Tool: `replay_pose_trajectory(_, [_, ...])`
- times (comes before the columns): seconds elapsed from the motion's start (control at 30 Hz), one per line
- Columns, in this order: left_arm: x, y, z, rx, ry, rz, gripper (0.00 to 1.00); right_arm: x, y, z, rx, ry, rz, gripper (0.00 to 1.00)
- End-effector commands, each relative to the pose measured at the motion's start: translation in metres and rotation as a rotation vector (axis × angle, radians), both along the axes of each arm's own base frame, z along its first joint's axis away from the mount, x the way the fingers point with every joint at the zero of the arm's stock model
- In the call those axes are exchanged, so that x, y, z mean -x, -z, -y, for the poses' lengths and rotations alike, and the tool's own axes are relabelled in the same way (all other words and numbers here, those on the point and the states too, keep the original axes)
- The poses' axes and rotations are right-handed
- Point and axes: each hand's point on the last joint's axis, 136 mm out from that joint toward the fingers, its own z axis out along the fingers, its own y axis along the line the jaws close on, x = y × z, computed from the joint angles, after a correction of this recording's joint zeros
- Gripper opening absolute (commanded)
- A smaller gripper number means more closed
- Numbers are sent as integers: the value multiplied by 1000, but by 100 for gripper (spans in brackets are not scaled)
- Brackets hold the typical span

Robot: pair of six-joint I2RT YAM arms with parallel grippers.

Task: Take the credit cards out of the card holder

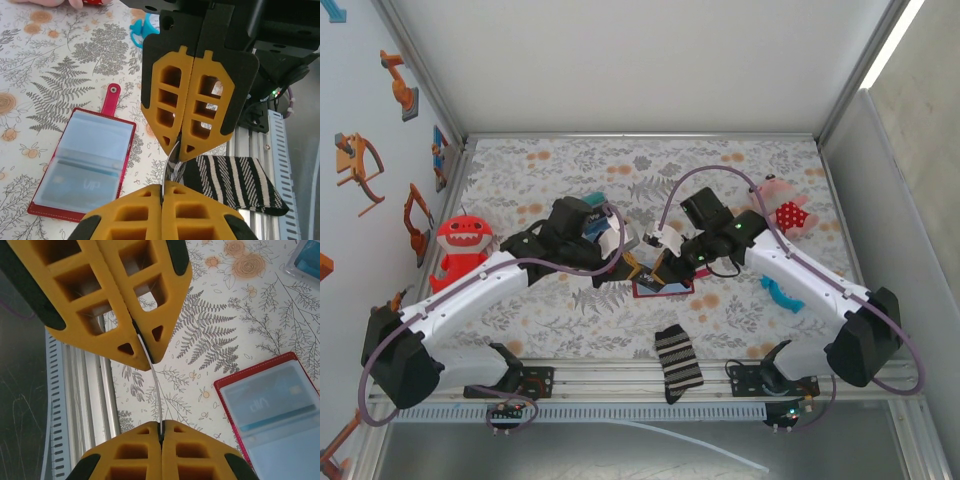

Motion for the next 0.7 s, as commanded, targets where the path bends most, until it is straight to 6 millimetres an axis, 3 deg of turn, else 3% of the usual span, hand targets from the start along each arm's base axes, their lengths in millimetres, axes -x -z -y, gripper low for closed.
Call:
replay_pose_trajectory(0.0, [3, -3, 0, 26, 30, 13, 0, 7, -19, -6, -66, -46, 25, 0])
replay_pose_trajectory(0.03, [5, -3, 0, 31, 35, 16, 0, 7, -19, -6, -64, -43, 26, 0])
replay_pose_trajectory(0.17, [4, -11, -4, 61, 21, 54, 0, 4, -20, -3, -67, -8, 57, 29])
replay_pose_trajectory(0.23, [2, -14, -8, 80, -4, 69, 0, 2, -22, 0, -75, 21, 84, 34])
replay_pose_trajectory(0.43, [-7, -34, -22, 203, -121, 131, 0, -10, -35, 11, -153, 152, 179, 42])
replay_pose_trajectory(0.67, [-6, -76, -37, 422, -249, 184, 0, -22, -64, 16, -380, 303, 204, 46])
